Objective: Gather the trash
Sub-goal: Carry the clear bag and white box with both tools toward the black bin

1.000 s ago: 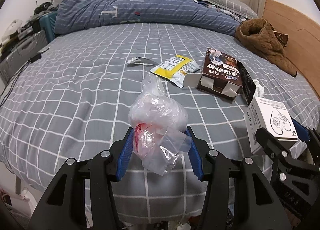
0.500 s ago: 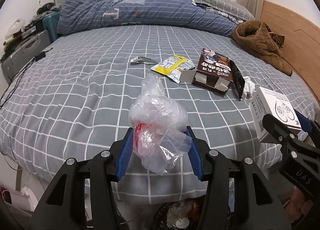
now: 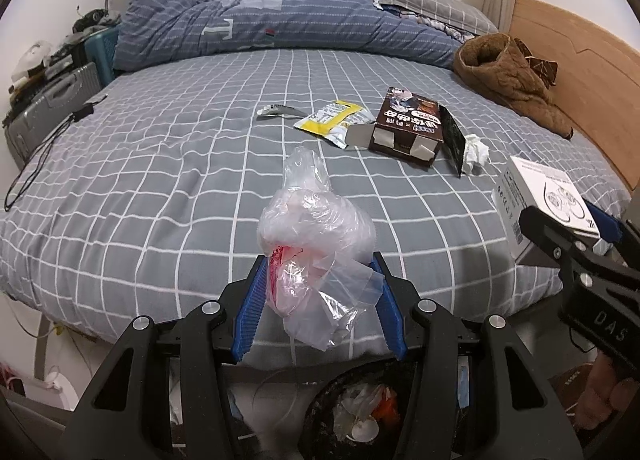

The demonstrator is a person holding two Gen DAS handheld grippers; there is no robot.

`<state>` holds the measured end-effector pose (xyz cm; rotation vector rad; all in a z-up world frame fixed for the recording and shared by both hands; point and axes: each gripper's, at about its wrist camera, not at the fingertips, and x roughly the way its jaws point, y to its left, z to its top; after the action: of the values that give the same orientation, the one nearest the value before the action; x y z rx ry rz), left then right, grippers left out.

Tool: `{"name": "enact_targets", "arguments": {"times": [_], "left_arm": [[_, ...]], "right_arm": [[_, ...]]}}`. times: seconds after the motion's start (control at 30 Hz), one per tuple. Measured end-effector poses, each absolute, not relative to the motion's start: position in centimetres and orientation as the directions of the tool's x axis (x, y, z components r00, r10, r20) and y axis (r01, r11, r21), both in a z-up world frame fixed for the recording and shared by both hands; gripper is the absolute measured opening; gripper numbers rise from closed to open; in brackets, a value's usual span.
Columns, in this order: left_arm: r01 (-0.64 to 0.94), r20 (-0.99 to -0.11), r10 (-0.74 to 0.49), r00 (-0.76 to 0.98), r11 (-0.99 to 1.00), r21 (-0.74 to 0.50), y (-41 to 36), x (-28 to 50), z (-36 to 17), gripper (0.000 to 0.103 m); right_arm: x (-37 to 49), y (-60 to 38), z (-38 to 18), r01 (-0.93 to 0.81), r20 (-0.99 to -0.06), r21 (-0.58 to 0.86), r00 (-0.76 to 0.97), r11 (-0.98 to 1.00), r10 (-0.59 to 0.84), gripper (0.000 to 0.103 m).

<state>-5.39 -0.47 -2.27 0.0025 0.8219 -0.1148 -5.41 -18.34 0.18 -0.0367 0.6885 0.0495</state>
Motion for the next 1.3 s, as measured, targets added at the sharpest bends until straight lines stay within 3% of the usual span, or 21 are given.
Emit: {"name": "enact_targets", "arguments": {"times": [1.3], "left_arm": [[0.112, -0.775, -0.124, 0.620, 0.991, -0.070, -1.0, -16.3, -2.9, 0.050]], "right_arm": [[-15.8, -18.3, -0.8, -0.079, -0.682, -0.014, 0.730, 0.997, 0.048, 0.078]]}}
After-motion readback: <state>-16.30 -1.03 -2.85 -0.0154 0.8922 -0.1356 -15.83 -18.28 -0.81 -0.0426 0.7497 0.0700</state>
